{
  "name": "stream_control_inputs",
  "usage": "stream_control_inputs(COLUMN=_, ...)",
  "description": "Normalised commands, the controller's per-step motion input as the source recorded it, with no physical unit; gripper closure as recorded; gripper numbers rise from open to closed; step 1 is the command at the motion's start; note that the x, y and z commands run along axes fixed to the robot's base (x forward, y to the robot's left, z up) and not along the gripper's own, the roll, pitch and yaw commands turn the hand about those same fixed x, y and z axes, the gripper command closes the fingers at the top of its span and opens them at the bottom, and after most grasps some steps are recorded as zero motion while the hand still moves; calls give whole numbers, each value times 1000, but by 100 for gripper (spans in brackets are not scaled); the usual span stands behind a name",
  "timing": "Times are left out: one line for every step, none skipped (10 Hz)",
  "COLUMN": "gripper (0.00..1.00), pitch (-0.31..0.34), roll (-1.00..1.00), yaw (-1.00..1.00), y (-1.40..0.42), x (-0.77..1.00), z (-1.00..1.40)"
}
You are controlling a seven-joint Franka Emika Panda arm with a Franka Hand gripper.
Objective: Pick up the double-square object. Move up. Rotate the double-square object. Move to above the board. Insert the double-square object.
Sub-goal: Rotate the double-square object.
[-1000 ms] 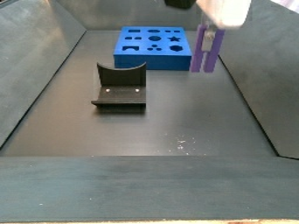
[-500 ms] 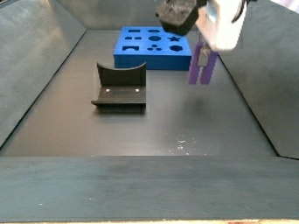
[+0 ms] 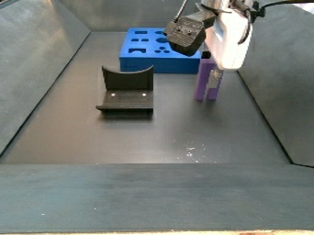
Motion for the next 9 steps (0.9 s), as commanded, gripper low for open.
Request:
stream_control_inputs(gripper=0, pitch=14, roll=-3, yaw=0, y=-3, x=-13, z=1000)
stream_control_inputs(gripper=0, pitch=22, roll=-10, yaw=2, y=-7, x=-25, z=1000)
stream_control_inputs(gripper=0, pitch=25, roll=-16, yaw=3, y=-8, x=-25, z=960)
stream_control_inputs(gripper=0, pitch=37, roll=-35, yaw=7, y=-13, x=-22, z=730)
stream_control_inputs(gripper=0, pitch=42, roll=-43, yaw=9, y=-14, x=-22, z=631)
stream_control_inputs(gripper=0, pitch=45, roll=-58, yaw=12, y=-14, x=-16, z=430)
stream_control_inputs(gripper=0, pitch=48, roll=-69, yaw=12, y=-16, x=-13, z=278)
stream_control_inputs(gripper=0, pitch=0, roll=0, yaw=1000, y=0, x=0, z=0)
stream_control_inputs(gripper=0, pitch=-1, roll=0, yaw=1000, y=0, x=19, z=-92)
